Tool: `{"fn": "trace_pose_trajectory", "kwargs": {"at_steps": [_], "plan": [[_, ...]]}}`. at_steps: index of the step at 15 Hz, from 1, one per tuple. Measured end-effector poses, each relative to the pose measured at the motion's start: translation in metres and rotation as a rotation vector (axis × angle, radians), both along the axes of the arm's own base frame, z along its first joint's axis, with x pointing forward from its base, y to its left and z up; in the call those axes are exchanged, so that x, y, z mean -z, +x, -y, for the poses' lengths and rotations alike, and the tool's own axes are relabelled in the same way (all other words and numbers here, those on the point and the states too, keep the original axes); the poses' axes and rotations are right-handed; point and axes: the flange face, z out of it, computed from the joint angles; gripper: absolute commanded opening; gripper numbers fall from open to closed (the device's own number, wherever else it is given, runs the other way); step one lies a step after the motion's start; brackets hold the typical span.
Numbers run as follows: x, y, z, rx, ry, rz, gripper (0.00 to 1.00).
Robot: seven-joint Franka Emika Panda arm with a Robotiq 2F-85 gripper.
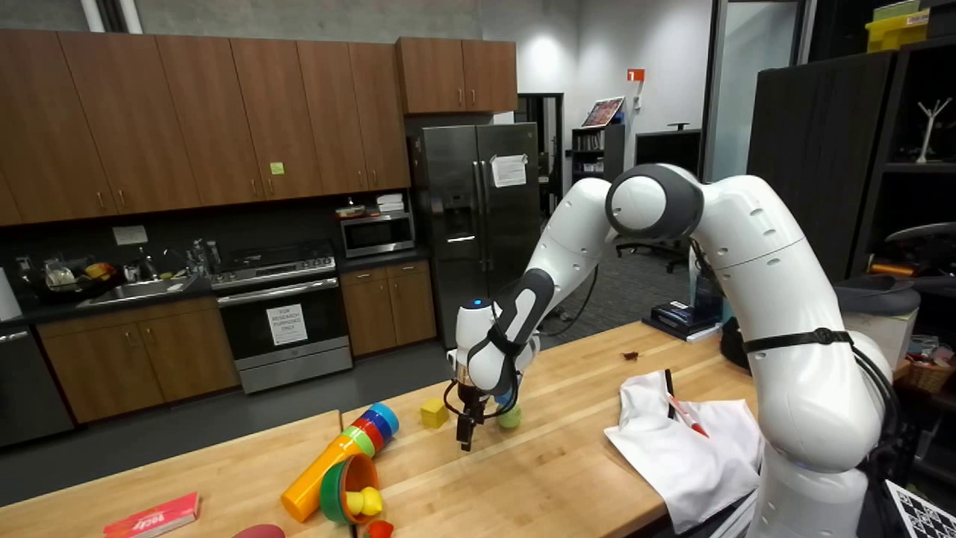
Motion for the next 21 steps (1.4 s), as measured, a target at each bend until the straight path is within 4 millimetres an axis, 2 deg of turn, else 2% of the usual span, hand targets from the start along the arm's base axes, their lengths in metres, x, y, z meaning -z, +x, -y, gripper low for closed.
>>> {"fn": "trace_pose_trajectory", "kwargs": {"at_steps": [12, 21], "plan": [[-0.041, -0.008, 0.008, 0.151, 0.053, -0.201, 1.00], [-0.031, -0.011, 0.005, 0.129, 0.043, -0.224, 1.00]]}}
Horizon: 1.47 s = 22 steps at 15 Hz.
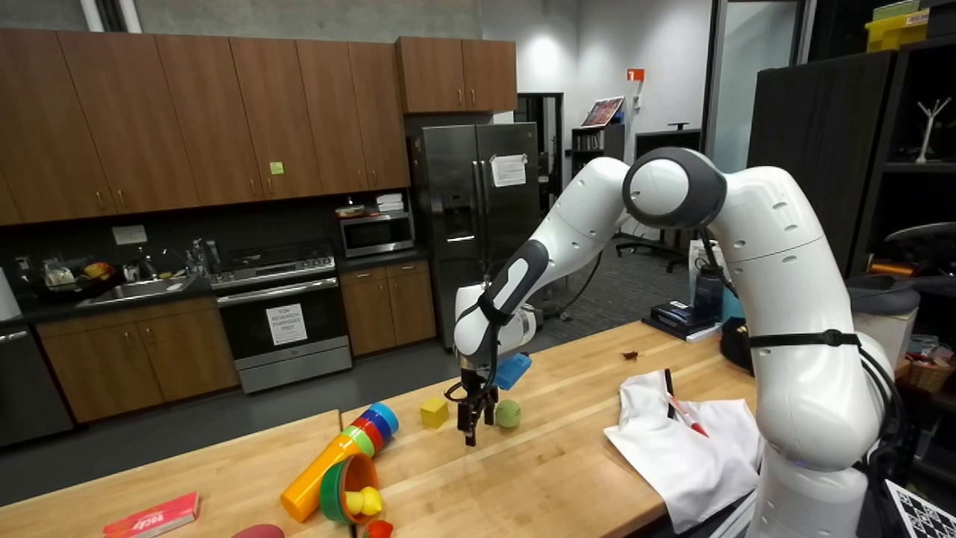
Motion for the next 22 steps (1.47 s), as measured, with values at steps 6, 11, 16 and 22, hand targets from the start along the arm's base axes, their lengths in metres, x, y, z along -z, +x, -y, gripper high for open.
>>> {"fn": "trace_pose_trajectory", "kwargs": {"at_steps": [6, 11, 16, 22], "plan": [[0.005, -0.019, -0.016, -0.321, 0.023, -0.085, 1.00], [0.001, -0.027, -0.014, -0.569, 0.073, -0.170, 1.00], [0.001, -0.025, -0.006, -0.705, 0.067, -0.167, 0.61], [0.002, -0.021, -0.002, -0.776, -0.013, -0.144, 0.13]]}}
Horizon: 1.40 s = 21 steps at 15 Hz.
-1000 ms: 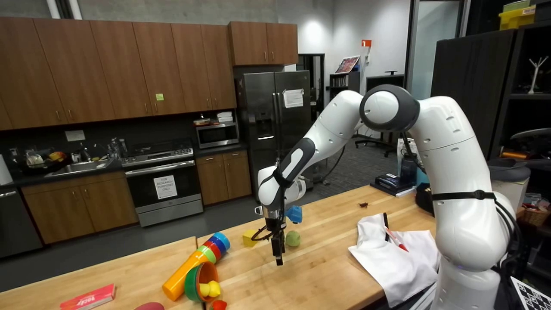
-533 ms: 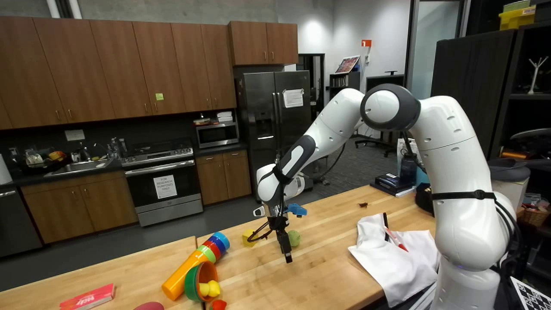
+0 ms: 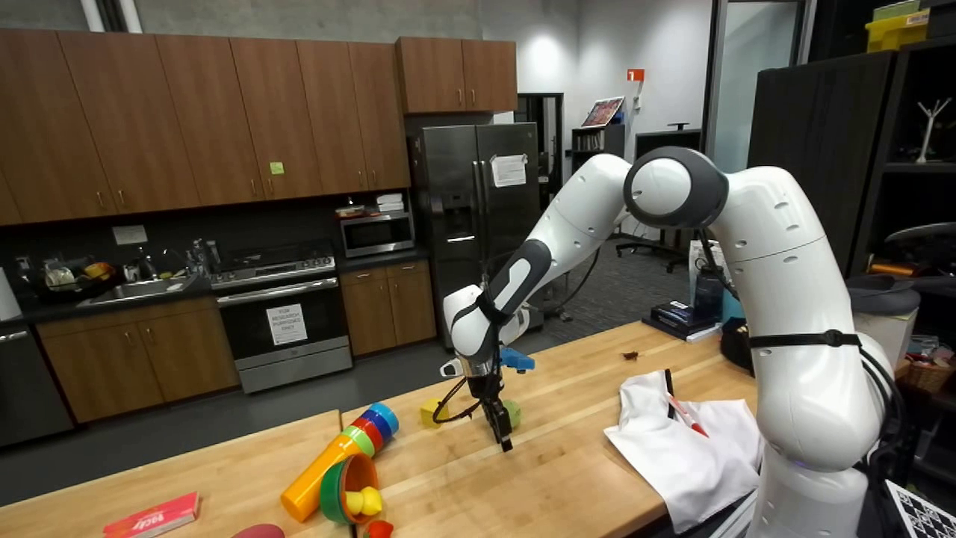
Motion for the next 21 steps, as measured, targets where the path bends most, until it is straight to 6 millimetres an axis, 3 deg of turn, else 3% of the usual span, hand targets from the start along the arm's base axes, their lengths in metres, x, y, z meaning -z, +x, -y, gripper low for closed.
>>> {"fn": "trace_pose_trajectory", "kwargs": {"at_steps": [2, 10, 15, 21], "plan": [[-0.001, 0.003, -0.003, -0.008, -0.028, 0.044, 0.01], [-0.006, 0.020, -0.014, 0.133, -0.113, 0.319, 0.00], [-0.007, 0.029, -0.002, 0.303, -0.185, 0.424, 0.00], [-0.006, 0.037, 0.022, 0.380, -0.251, 0.490, 0.00]]}}
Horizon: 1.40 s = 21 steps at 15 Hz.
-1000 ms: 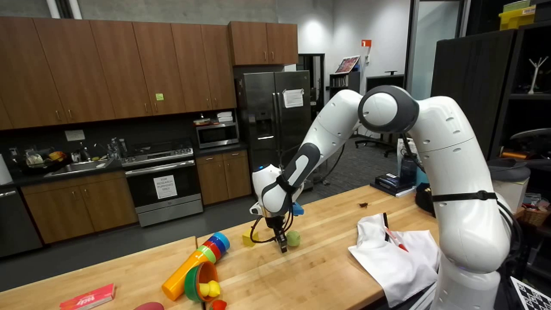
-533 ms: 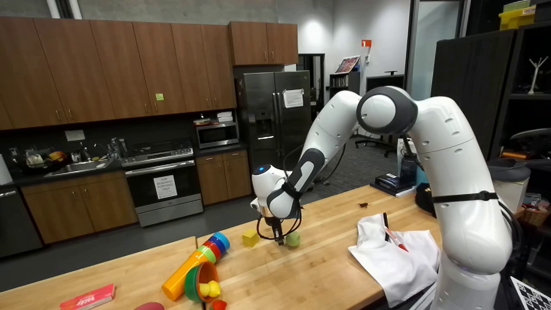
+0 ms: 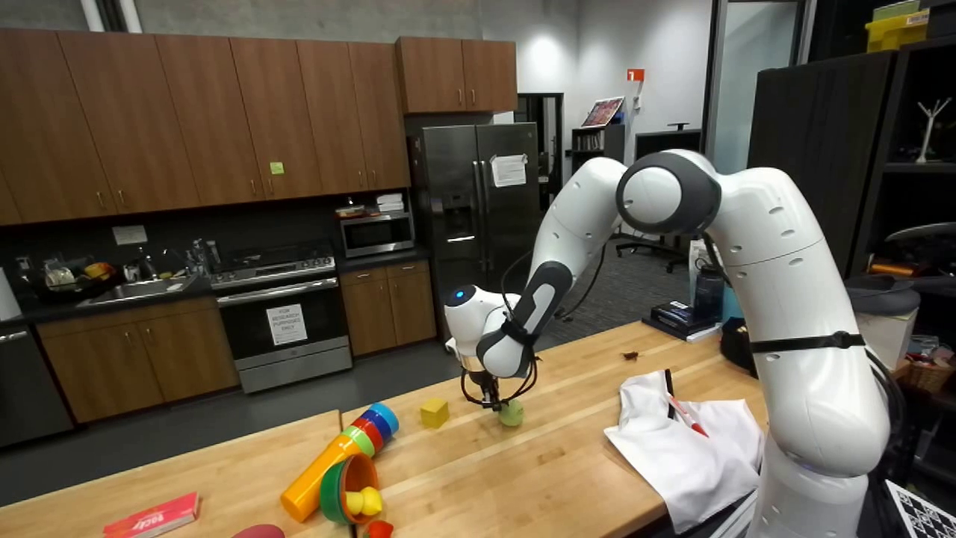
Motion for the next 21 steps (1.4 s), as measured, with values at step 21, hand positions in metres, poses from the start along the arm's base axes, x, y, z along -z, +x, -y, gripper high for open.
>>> {"fn": "trace_pose_trajectory", "kwargs": {"at_steps": [21], "plan": [[-0.024, -0.046, 0.040, 0.100, -0.047, -0.027, 0.00]]}}
